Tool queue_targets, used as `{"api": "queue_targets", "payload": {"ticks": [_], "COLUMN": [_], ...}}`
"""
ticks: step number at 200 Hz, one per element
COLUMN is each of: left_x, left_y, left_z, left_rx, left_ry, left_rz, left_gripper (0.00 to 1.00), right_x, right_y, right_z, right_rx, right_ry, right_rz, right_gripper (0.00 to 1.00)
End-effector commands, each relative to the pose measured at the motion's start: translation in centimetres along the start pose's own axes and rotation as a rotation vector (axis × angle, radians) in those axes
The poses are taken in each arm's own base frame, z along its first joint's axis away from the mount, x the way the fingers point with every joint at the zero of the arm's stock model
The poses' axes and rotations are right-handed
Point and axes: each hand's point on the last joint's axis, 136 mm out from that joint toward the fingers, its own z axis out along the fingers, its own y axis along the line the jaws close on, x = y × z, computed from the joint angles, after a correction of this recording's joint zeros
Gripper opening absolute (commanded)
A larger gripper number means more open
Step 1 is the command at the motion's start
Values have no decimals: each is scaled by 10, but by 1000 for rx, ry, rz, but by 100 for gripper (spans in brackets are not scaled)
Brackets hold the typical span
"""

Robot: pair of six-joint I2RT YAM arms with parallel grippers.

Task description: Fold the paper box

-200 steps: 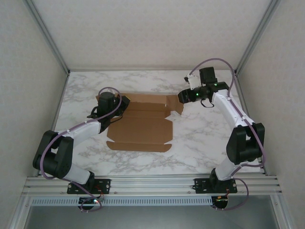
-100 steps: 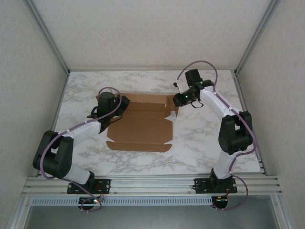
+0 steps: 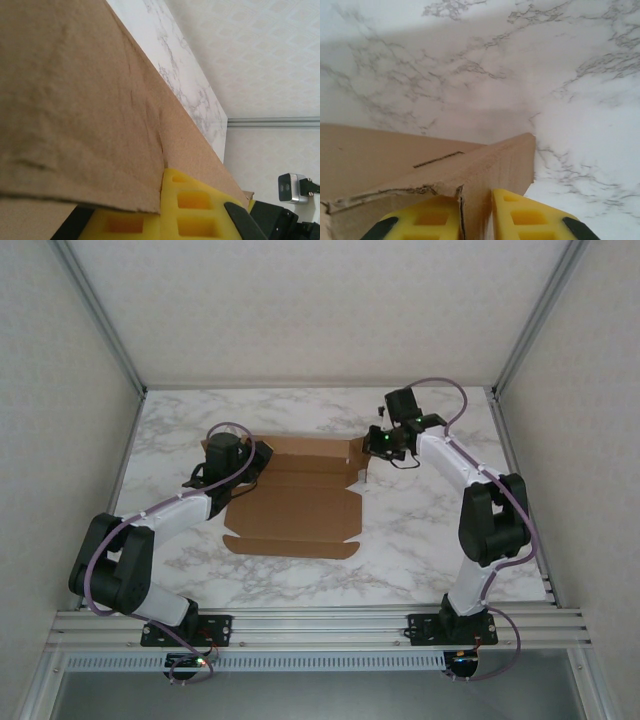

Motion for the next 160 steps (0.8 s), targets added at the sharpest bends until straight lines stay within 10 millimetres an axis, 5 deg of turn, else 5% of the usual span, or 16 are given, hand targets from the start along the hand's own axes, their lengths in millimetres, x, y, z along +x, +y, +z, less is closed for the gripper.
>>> {"api": "queue_targets", "payload": {"ticks": [1,45,96,160], "left_x": [9,10,8,2], "left_y": [36,37,36,33], "left_z": [1,1,-1,-5], "left_rx": [-124,-124,-126,-138], "left_ry": [36,37,29,10], "left_rz": [-1,-4,2,28], "left_gripper": [0,0,0,0], "right_x": [-1,18,10,-23], "right_y": [19,21,19,23], "right_z": [-3,16,-3,-101], "right_rx": [-74,-73,-41,-46], "right_ry": [-38,-24,-66,-214], "right_rz": [257,413,335,-196], "right_gripper": [21,25,34,59]}}
